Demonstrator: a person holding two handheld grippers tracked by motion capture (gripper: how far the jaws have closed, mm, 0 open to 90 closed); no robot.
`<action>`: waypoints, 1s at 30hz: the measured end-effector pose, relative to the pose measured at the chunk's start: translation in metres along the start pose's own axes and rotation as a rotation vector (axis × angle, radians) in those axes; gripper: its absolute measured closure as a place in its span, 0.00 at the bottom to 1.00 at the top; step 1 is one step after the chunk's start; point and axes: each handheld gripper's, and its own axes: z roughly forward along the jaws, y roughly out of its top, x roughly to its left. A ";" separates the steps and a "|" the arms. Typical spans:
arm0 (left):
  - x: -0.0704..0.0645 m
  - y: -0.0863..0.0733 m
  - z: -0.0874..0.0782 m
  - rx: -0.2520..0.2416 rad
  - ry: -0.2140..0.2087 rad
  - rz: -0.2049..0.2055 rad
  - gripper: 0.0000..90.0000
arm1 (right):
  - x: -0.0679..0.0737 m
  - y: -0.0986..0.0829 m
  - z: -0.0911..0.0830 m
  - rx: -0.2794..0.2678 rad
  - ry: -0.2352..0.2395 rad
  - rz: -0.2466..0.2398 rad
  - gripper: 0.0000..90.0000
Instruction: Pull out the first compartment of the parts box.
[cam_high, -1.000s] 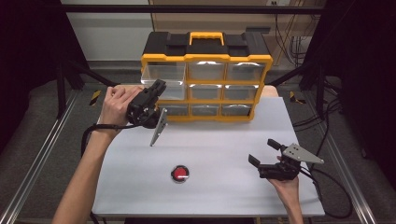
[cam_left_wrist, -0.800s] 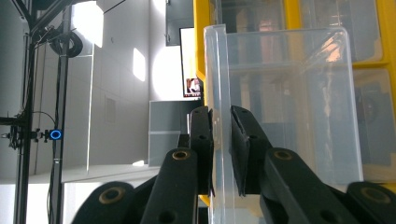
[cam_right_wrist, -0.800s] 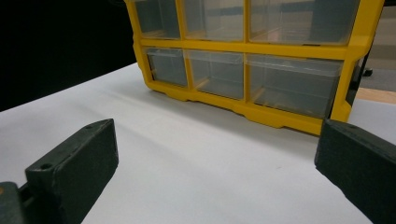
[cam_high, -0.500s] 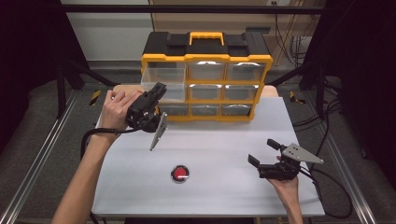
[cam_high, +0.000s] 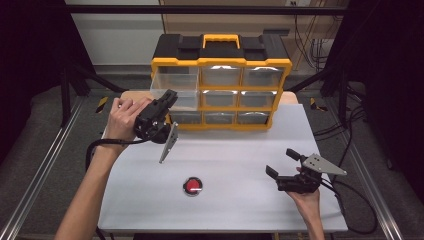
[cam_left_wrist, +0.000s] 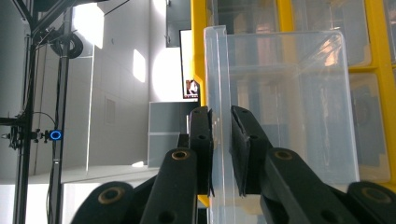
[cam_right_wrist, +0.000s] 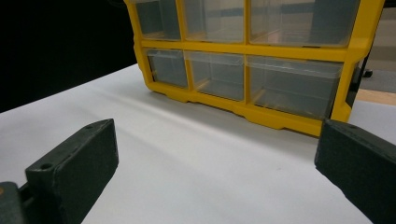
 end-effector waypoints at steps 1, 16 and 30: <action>0.000 0.000 0.000 -0.001 0.000 -0.002 0.87 | 0.000 0.000 0.000 0.000 0.000 -0.003 0.00; -0.003 0.001 -0.003 0.001 -0.028 -0.018 0.86 | 0.000 0.000 0.001 0.000 0.002 0.000 0.00; 0.012 0.002 -0.008 -0.051 -0.132 -0.278 0.68 | 0.000 0.000 0.000 -0.003 0.001 0.001 0.00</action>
